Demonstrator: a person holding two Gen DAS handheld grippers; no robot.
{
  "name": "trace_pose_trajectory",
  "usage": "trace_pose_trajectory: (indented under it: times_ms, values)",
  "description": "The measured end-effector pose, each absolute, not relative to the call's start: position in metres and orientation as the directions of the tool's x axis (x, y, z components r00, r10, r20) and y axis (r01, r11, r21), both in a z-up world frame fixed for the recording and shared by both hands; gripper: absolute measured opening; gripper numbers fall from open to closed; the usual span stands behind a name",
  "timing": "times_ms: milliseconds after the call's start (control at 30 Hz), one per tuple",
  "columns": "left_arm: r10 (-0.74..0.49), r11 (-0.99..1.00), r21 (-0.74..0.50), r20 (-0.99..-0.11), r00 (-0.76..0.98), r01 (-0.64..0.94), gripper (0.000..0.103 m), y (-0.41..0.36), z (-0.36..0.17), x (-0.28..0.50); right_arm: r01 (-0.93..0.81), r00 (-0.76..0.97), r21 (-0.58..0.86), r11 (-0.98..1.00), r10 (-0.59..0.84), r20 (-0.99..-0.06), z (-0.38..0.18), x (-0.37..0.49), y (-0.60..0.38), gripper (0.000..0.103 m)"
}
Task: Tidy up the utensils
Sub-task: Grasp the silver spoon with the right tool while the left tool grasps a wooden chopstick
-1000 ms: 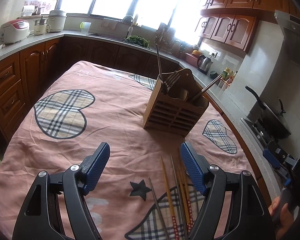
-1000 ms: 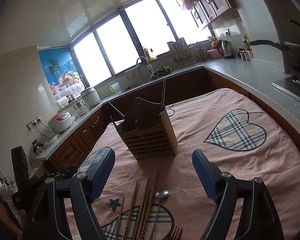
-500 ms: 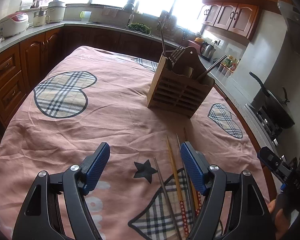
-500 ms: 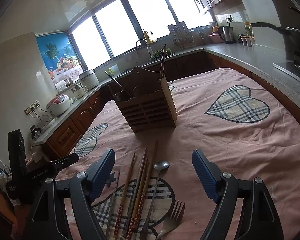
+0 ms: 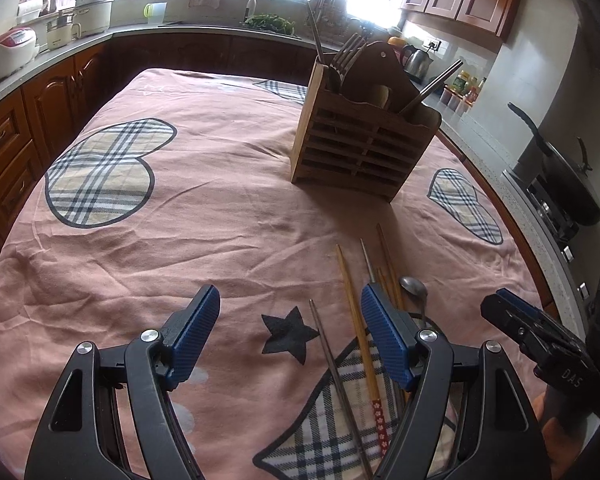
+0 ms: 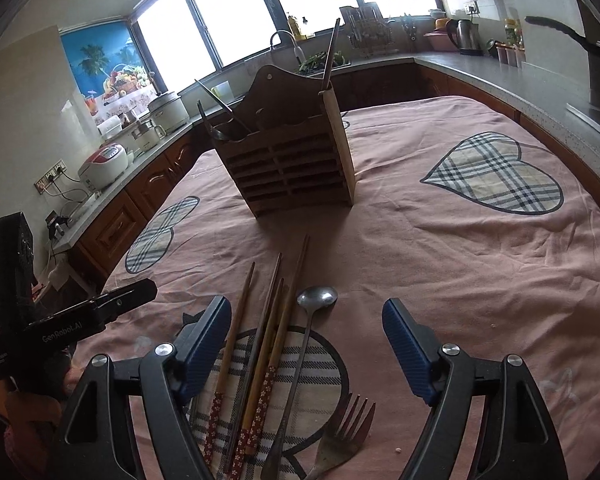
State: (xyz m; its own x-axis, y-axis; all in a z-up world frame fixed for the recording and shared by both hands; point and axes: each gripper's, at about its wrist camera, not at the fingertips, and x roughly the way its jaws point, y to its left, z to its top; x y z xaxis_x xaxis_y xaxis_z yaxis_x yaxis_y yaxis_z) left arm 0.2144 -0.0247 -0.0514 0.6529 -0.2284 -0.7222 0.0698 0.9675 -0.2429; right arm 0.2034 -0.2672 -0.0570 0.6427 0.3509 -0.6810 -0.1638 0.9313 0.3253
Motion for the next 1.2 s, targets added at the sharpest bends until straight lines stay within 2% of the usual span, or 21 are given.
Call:
trace_pose_trajectory:
  times_ms: [133,233,567,633,700,800,967,1033,1133,1200]
  values:
    - [-0.225,0.97,-0.233,-0.743,0.63,0.071,0.075,-0.027,-0.058,0.223,-0.163,0.602,0.317,0.934,0.349,-0.718,-0.068,0.214,-0.262,0.056]
    - [-0.224,0.97,-0.232,-0.756,0.615,0.068,0.074,-0.028,-0.062,0.229,-0.162,0.565,0.317,0.934,0.351,-0.747,-0.079,0.222,-0.258,0.045]
    - [-0.238,0.969,-0.229,-0.787,0.569,0.09,0.068,-0.038,-0.072,0.254,-0.176,0.482,0.297,0.939,0.345,-0.806,-0.104,0.241,-0.244,0.025]
    - [-0.245,0.969,-0.226,-0.792,0.56,0.104,0.067,-0.044,-0.073,0.26,-0.176,0.465,0.291,0.94,0.341,-0.817,-0.109,0.245,-0.243,0.013]
    - [-0.254,0.967,-0.223,-0.798,0.547,0.123,0.066,-0.052,-0.076,0.266,-0.173,0.469,0.298,0.939,0.345,-0.813,-0.11,0.247,-0.246,0.007]
    - [-0.263,0.965,-0.217,-0.807,0.529,0.149,0.06,-0.064,-0.08,0.274,-0.149,0.48,0.308,0.94,0.341,-0.808,-0.107,0.247,-0.255,0.004]
    - [-0.266,0.962,-0.2,-0.832,0.487,0.184,0.034,-0.082,-0.092,0.291,-0.124,0.494,0.324,0.938,0.341,-0.8,-0.104,0.248,-0.269,0.004]
    - [-0.259,0.964,-0.189,-0.838,0.48,0.19,0.03,-0.086,-0.096,0.296,-0.12,0.502,0.329,0.937,0.343,-0.794,-0.102,0.249,-0.271,0.003]
    - [-0.247,0.964,-0.165,-0.841,0.481,0.207,0.029,-0.093,-0.096,0.3,-0.116,0.511,0.34,0.933,0.35,-0.785,-0.099,0.25,-0.275,0.002]
    - [-0.242,0.964,-0.153,-0.845,0.477,0.219,0.016,-0.097,-0.096,0.302,-0.115,0.515,0.35,0.93,0.357,-0.779,-0.098,0.251,-0.277,0.002]
